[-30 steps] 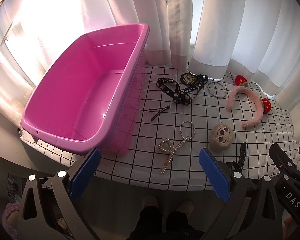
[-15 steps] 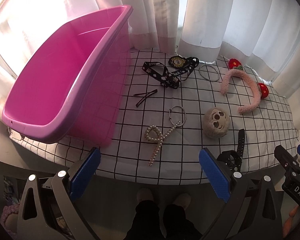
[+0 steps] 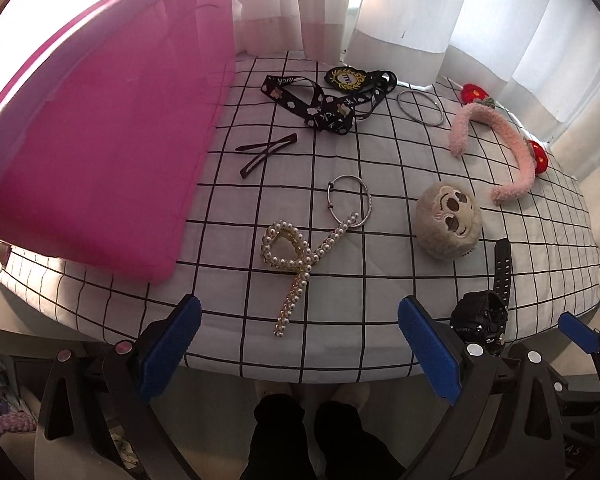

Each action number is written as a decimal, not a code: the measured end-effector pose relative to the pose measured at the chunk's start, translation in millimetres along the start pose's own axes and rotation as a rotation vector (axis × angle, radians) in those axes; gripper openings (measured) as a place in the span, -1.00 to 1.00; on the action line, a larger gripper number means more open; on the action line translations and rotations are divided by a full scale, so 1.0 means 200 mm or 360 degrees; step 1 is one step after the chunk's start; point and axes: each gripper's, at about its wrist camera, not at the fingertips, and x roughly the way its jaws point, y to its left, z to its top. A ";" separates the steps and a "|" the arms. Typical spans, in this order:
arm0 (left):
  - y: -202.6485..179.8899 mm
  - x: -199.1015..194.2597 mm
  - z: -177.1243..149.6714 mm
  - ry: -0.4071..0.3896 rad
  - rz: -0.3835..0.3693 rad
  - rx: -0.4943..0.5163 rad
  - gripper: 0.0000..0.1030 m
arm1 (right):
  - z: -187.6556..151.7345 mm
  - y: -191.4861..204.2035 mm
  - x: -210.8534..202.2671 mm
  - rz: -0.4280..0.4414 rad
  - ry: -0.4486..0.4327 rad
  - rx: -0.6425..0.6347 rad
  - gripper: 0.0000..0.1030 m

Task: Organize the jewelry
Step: 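Grasp the pearl hair clip with the left tool while the right tool grasps the black watch, then carry both items over the pink tub and open both tools to drop them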

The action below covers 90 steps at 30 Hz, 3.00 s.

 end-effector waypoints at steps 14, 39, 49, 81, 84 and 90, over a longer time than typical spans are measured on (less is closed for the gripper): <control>-0.01 0.21 0.04 0.0007 -0.0029 0.0078 0.89 | -0.03 -0.01 0.25 -0.0078 0.0127 0.0069 0.83; -0.04 0.43 0.06 0.0013 -0.0030 0.0166 0.90 | 0.09 0.08 0.42 -0.0220 0.0117 -0.0003 0.84; -0.04 0.44 0.08 0.0010 -0.0024 0.0154 0.79 | 0.13 0.16 0.46 -0.0219 0.0074 -0.0032 0.83; -0.05 0.12 0.10 -0.0204 0.0006 0.0133 -0.19 | 0.12 -0.03 0.13 -0.0128 -0.0155 0.0038 0.30; -0.04 0.06 0.12 -0.0221 -0.0017 0.0121 -0.19 | 0.16 -0.01 0.06 -0.0133 -0.0206 0.0027 0.30; -0.02 -0.03 0.17 -0.0299 -0.0047 0.0104 -0.19 | 0.23 0.03 -0.02 -0.0134 -0.0275 -0.0003 0.30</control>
